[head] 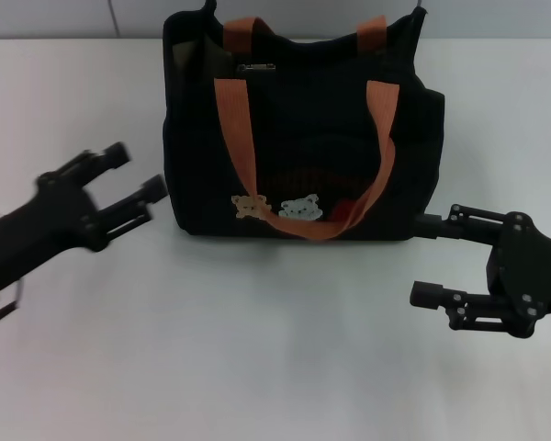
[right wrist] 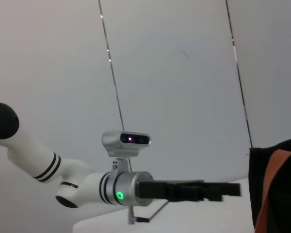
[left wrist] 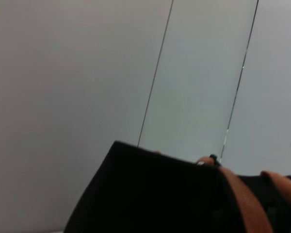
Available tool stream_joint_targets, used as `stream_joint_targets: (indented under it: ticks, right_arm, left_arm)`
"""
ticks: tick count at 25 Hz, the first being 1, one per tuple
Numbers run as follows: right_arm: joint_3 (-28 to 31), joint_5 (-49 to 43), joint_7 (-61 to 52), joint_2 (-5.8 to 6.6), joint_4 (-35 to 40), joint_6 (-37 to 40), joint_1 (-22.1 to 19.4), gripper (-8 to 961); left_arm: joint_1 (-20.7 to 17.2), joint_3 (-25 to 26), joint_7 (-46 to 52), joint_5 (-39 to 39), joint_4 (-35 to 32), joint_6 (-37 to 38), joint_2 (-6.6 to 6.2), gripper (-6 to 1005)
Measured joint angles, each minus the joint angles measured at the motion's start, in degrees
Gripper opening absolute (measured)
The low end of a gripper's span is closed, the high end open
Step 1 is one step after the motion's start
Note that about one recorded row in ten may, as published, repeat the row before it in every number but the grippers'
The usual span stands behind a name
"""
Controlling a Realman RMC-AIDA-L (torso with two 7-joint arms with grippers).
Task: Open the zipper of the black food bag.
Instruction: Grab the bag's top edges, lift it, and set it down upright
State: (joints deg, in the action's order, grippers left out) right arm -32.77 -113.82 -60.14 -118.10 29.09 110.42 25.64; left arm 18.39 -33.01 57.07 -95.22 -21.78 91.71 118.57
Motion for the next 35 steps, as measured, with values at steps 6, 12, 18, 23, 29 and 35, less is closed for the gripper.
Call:
stream_joint_targets:
  ticks: [6,12,18,23,29,35]
  right_arm:
    - [0.0,0.0,0.0,-0.15,-0.5,-0.9,0.0,774]
    - [0.1,0.0,0.0,-0.20,-1.1,-1.1,0.0,774]
    - [1.4,0.0,0.0,-0.20,-1.7,-1.2,0.0,774]
    - [1.4,0.0,0.0,-0.20,-1.7,-1.2,0.1,774]
    - [2.1,0.0,0.0,-0.35,-1.7,-1.8,0.3,775]
    - [2.4,0.4,-0.1,-0.53,-1.7,-1.9,0.1,775]
  left_arm:
    - [5.2,-0.1,-4.6,0.0,5.6,-7.7,0.18,746]
    - [7.3,-0.5,-6.9,0.0,7.7,-10.2,0.24,557]
    - [7.3,-0.7,-7.4,0.2,7.7,-10.2,0.26,408]
    - [7.0,-0.2,-8.8,0.5,8.8,-10.2,0.26,303]
    - [6.9,0.0,-9.0,0.8,9.1,-10.0,0.26,224]
    - [6.7,0.0,-9.0,1.3,9.1,-9.3,0.23,159]
